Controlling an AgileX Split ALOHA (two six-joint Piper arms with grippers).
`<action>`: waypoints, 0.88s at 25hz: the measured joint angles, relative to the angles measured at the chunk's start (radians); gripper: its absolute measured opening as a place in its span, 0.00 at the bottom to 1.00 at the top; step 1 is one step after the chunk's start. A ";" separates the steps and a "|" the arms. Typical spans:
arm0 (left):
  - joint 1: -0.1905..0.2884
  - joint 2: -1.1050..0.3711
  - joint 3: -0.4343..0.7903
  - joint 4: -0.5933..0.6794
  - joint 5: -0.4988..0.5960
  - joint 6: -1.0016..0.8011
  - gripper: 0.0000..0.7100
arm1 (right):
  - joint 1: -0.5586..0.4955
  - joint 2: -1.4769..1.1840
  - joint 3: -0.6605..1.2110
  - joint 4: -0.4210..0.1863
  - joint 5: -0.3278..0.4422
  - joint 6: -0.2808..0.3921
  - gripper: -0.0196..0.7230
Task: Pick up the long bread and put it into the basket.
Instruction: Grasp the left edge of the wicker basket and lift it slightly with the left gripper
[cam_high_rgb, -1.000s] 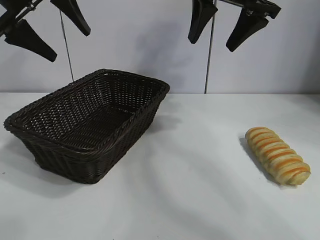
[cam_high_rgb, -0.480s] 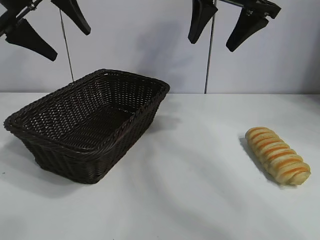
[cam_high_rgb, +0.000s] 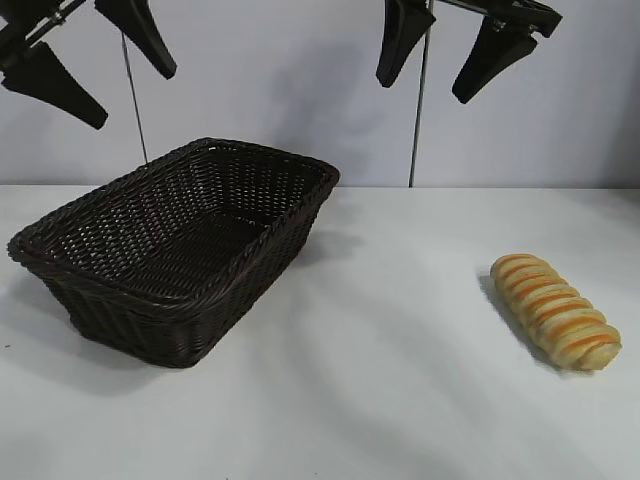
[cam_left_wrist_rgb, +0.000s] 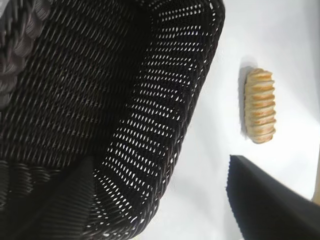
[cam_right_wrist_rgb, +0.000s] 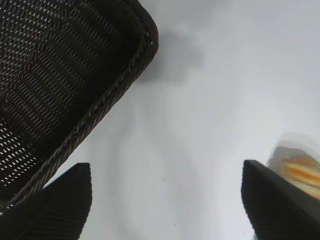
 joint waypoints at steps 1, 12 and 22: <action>-0.006 -0.023 0.030 0.000 -0.018 -0.004 0.76 | 0.000 0.000 0.000 0.000 0.000 0.000 0.82; -0.017 -0.204 0.449 -0.002 -0.276 -0.245 0.76 | 0.000 0.000 0.000 0.000 0.000 0.000 0.82; -0.017 -0.212 0.643 -0.010 -0.513 -0.566 0.76 | 0.000 0.000 0.000 0.000 0.000 -0.001 0.82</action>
